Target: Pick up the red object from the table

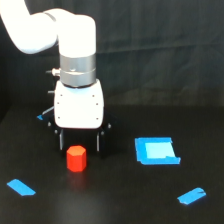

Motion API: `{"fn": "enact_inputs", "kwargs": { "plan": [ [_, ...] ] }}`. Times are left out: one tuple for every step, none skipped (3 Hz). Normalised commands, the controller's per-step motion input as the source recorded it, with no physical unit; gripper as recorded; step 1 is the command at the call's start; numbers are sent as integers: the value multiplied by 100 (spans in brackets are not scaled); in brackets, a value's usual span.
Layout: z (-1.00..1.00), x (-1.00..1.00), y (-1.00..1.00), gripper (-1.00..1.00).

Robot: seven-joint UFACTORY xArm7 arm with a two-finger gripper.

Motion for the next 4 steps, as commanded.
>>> {"fn": "enact_inputs", "kwargs": {
  "plan": [
    [-8,3,-74,100],
    [2,-12,-54,89],
    [-11,-9,-13,-100],
    [-6,11,5,-98]
  ]
}}
